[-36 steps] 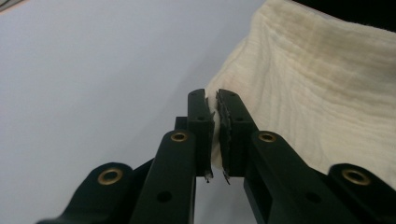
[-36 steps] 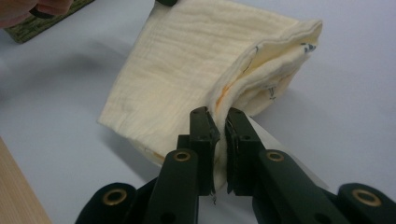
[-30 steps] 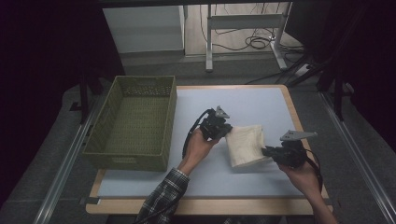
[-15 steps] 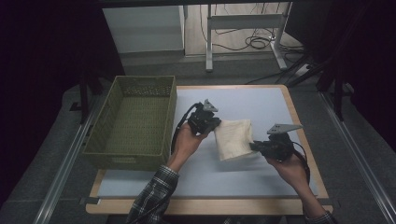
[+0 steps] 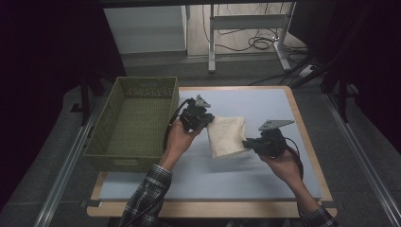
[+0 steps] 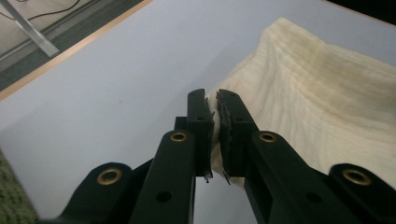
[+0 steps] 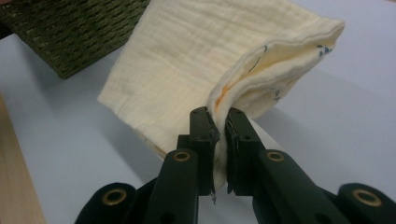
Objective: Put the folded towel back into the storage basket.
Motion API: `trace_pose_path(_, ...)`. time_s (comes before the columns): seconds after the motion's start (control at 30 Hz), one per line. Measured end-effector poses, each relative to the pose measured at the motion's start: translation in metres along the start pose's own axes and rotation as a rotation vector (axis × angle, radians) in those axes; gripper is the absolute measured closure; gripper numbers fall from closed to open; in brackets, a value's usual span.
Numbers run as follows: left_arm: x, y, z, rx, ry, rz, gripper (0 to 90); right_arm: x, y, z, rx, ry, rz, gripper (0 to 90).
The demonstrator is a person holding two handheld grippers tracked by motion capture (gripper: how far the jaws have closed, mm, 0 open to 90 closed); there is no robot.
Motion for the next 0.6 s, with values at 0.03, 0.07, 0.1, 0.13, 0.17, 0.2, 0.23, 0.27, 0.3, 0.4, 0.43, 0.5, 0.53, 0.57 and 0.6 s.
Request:
trace_pose_path(0.03, 0.003, 0.002, 0.0, 0.0, 0.0, 0.004, 84.0, 0.001, -0.001, 0.002, 0.0, 0.004, -0.002, 82.5)
trace_pose_path(0.07, 0.004, 0.004, -0.001, 0.0, 0.002, 0.008, 83.9, 0.002, -0.002, 0.005, -0.003, 0.009, 0.002, 82.5)
trace_pose_path(0.1, 0.007, 0.005, -0.001, 0.003, 0.001, 0.013, 83.9, 0.004, -0.003, 0.008, -0.002, 0.013, 0.003, 82.5)
trace_pose_path(0.13, 0.009, 0.007, -0.002, 0.002, 0.004, 0.017, 83.9, 0.005, -0.004, 0.01, 0.002, 0.016, 0.004, 82.5)
trace_pose_path(0.17, 0.011, 0.008, -0.002, 0.006, 0.0, 0.022, 83.8, 0.006, -0.005, 0.012, 0.002, 0.02, 0.001, 82.4)
trace_pose_path(0.2, 0.014, 0.01, -0.002, 0.004, 0.006, 0.029, 83.8, 0.007, -0.006, 0.014, 0.003, 0.023, 0.003, 82.4)
trace_pose_path(0.23, 0.014, 0.01, -0.002, 0.004, 0.006, 0.029, 83.8, 0.008, -0.008, 0.017, 0.004, 0.027, 0.004, 82.4)
trace_pose_path(0.27, 0.019, 0.014, -0.003, 0.006, 0.008, 0.039, 83.8, 0.009, -0.009, 0.019, 0.004, 0.03, 0.005, 82.4)
trace_pose_path(0.3, 0.022, 0.015, -0.003, 0.007, 0.008, 0.045, 83.8, 0.01, -0.01, 0.022, 0.004, 0.031, 0.005, 82.4)
trace_pose_path(0.4, 0.026, 0.018, -0.003, 0.007, 0.01, 0.052, 83.8, 0.014, -0.013, 0.029, 0.004, 0.04, 0.009, 82.4)
trace_pose_path(0.43, 0.031, 0.022, -0.003, 0.004, 0.009, 0.058, 83.7, 0.016, -0.015, 0.034, 0.003, 0.045, 0.011, 82.4)
trace_pose_path(0.5, 0.035, 0.025, -0.003, 0.002, 0.01, 0.066, 83.8, 0.018, -0.017, 0.038, 0.005, 0.049, 0.012, 82.4)
trace_pose_path(0.53, 0.038, 0.027, -0.003, 0.001, 0.009, 0.07, 83.8, 0.02, -0.018, 0.041, 0.004, 0.052, 0.015, 82.4)
trace_pose_path(0.57, 0.04, 0.029, -0.003, -0.001, 0.009, 0.072, 83.8, 0.021, -0.019, 0.044, 0.005, 0.058, 0.014, 82.4)
trace_pose_path(0.6, 0.04, 0.029, -0.003, -0.001, 0.009, 0.072, 83.8, 0.023, -0.02, 0.046, 0.006, 0.058, 0.016, 82.4)
Point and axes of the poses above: each handheld gripper's, and its own axes: y roughly backward along the jaws, z roughly out of its top, x roughly to its left, the point moved 10 cm from there along -y, roughly forward along the jaws, and after that the axes turned 8 degrees about x, right-handed, at the moved point
